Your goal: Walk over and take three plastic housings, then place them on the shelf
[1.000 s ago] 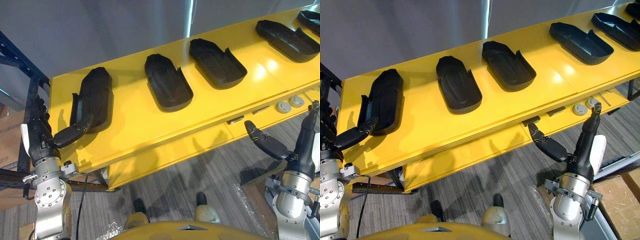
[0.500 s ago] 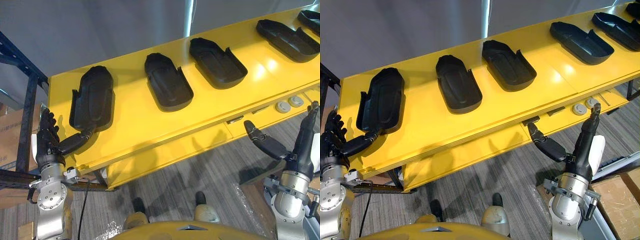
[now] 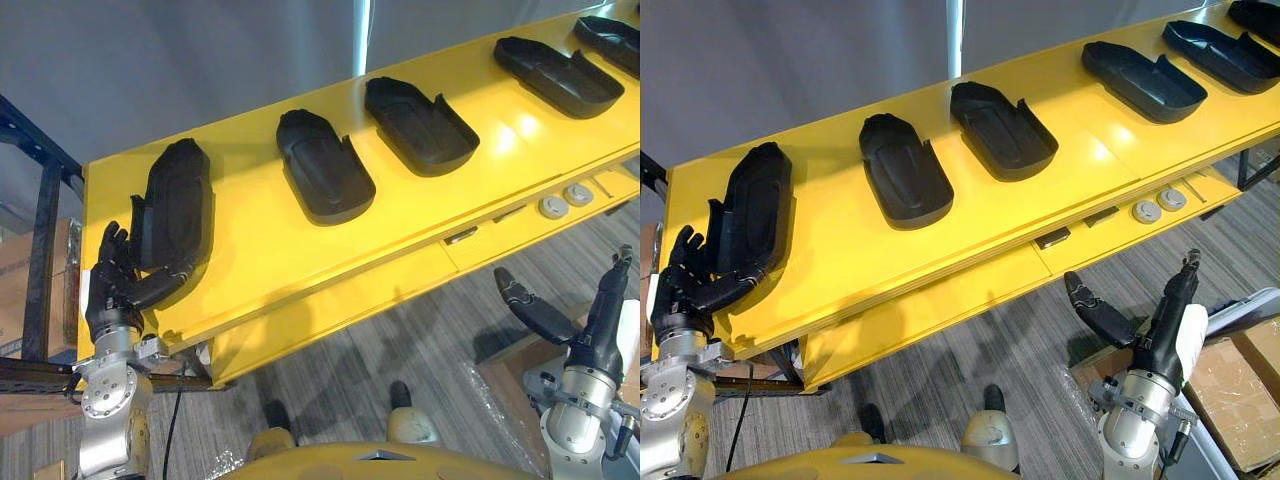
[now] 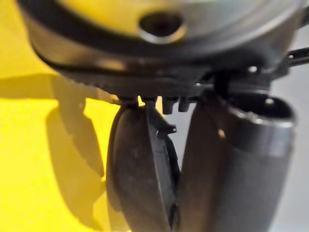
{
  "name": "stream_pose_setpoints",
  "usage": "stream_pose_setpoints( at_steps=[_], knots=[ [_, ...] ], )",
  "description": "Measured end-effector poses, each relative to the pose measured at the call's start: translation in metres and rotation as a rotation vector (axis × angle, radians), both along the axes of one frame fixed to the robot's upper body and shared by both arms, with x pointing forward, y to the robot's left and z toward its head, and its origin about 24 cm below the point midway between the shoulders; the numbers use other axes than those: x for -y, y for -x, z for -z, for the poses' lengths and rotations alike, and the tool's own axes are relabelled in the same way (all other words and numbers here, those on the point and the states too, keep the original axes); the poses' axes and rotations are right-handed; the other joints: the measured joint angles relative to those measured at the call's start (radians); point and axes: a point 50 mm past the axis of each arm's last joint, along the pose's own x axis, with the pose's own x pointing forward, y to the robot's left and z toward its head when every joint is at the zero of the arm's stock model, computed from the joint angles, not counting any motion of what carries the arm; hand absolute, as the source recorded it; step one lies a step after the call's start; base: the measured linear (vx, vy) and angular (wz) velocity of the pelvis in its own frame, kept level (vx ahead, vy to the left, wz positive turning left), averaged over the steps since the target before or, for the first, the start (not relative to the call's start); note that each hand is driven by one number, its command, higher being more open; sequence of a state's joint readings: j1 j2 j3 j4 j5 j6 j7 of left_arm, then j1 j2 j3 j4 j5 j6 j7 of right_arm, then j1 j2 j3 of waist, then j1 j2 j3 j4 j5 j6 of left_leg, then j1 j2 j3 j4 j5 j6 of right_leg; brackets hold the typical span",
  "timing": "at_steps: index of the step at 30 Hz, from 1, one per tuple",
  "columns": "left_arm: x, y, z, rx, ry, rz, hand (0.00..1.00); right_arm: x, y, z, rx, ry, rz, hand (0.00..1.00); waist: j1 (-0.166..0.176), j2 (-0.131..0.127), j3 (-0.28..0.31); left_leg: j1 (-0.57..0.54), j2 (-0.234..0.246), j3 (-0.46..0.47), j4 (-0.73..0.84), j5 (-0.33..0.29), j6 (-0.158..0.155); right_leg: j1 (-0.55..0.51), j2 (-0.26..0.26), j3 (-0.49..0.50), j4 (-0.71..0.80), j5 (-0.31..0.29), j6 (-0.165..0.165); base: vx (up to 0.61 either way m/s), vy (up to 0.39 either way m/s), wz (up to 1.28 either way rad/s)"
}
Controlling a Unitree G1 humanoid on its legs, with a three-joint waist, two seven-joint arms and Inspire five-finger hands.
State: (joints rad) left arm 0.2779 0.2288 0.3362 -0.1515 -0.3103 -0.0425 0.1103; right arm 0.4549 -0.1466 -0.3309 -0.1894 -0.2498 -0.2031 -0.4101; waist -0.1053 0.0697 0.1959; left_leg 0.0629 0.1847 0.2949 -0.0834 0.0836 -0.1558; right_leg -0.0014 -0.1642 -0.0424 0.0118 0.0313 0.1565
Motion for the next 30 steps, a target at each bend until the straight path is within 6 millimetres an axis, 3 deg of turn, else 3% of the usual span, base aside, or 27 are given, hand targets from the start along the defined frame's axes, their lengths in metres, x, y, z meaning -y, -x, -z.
stream_pose_setpoints(
  at_steps=[16, 30],
  knots=[
    [0.0036, -0.0019, 0.0012, -0.031, -0.009, 0.131, 1.00, 0.0002, 0.0000, 0.0030, -0.015, -0.007, -0.004, 1.00, 0.018, 0.014, -0.017, 0.000, 0.000, 0.001, 0.000, 0.000, -0.001, 0.006, 0.000, -0.001, -0.012, 0.002, 0.002, 0.00, 0.000, 0.00],
    [0.0051, -0.0017, 0.0035, -0.056, -0.003, 0.175, 1.00, 0.0007, 0.0002, 0.0028, -0.017, -0.004, -0.005, 1.00, 0.019, 0.010, -0.030, 0.000, 0.000, -0.001, 0.000, 0.000, -0.001, 0.009, 0.000, -0.006, -0.015, 0.002, 0.002, 0.00, 0.000, 0.00]
  ],
)
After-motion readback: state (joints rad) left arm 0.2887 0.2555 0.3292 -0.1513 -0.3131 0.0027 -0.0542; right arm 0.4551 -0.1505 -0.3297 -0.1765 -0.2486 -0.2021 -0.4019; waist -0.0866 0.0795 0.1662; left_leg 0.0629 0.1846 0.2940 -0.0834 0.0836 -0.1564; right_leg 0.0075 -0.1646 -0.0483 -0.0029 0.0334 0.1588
